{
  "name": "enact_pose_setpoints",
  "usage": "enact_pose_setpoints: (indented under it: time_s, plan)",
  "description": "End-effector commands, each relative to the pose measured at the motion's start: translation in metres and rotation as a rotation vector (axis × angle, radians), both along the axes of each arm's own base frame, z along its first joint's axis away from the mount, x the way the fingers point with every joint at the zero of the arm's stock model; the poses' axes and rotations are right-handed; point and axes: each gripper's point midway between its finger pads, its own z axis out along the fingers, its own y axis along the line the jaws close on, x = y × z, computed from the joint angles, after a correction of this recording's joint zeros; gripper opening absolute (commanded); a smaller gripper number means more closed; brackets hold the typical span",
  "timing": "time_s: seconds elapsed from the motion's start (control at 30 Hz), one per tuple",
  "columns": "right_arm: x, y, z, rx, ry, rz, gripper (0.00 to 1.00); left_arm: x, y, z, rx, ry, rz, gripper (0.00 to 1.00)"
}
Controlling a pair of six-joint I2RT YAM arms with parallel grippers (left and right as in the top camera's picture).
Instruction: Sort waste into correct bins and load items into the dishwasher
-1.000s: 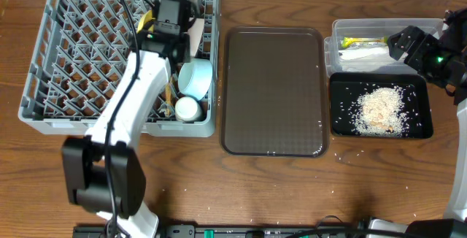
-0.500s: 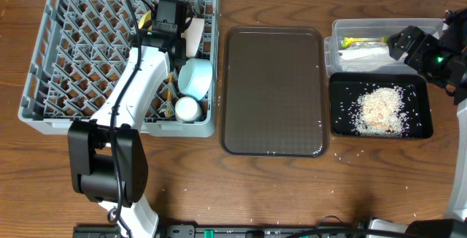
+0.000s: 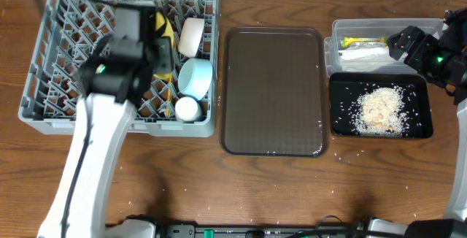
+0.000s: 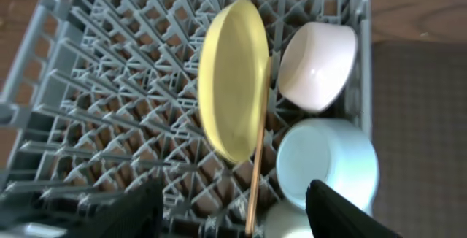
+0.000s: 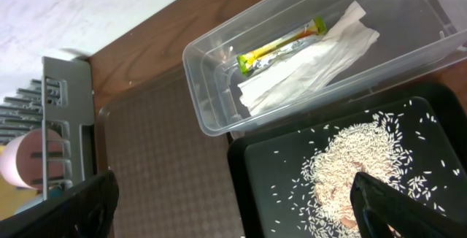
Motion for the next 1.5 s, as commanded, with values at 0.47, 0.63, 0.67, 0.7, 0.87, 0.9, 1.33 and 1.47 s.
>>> enact_pose_setpoints:
  time_s: [0.47,0.63,0.67,0.7,0.87,0.9,1.33,1.47]
  plan:
    - [0.001,0.000,0.009,0.003,-0.020,-0.002,0.99,-0.079,0.011,0.031,-0.020,0.016,-0.008,0.87]
    - [0.001,0.000,0.009,0.002,-0.021,-0.002,0.99,-0.087,0.013,0.024,0.006,0.066,-0.027,0.90]
    - [0.001,0.000,0.009,0.002,-0.021,-0.002,0.99,-0.088,0.013,0.023,0.006,0.069,-0.027,0.90]
    - [0.001,0.000,0.009,0.003,-0.020,-0.002,0.99,-0.088,0.013,0.023,0.007,0.072,-0.027,0.90]
    - [0.001,0.000,0.009,0.002,-0.021,-0.002,0.99,-0.085,0.012,0.018,0.003,0.079,-0.021,0.90]
    - [0.001,0.000,0.009,0.003,-0.020,-0.002,0.99,-0.081,0.012,0.015,0.003,0.082,-0.021,0.90]
    - [0.001,0.000,0.009,0.003,-0.020,-0.002,0.99,-0.037,-0.001,-0.001,-0.042,-0.075,-0.052,0.91]
    - [0.001,0.000,0.009,0.003,-0.020,-0.002,0.99,-0.044,0.013,0.013,-0.058,-0.161,-0.033,0.91]
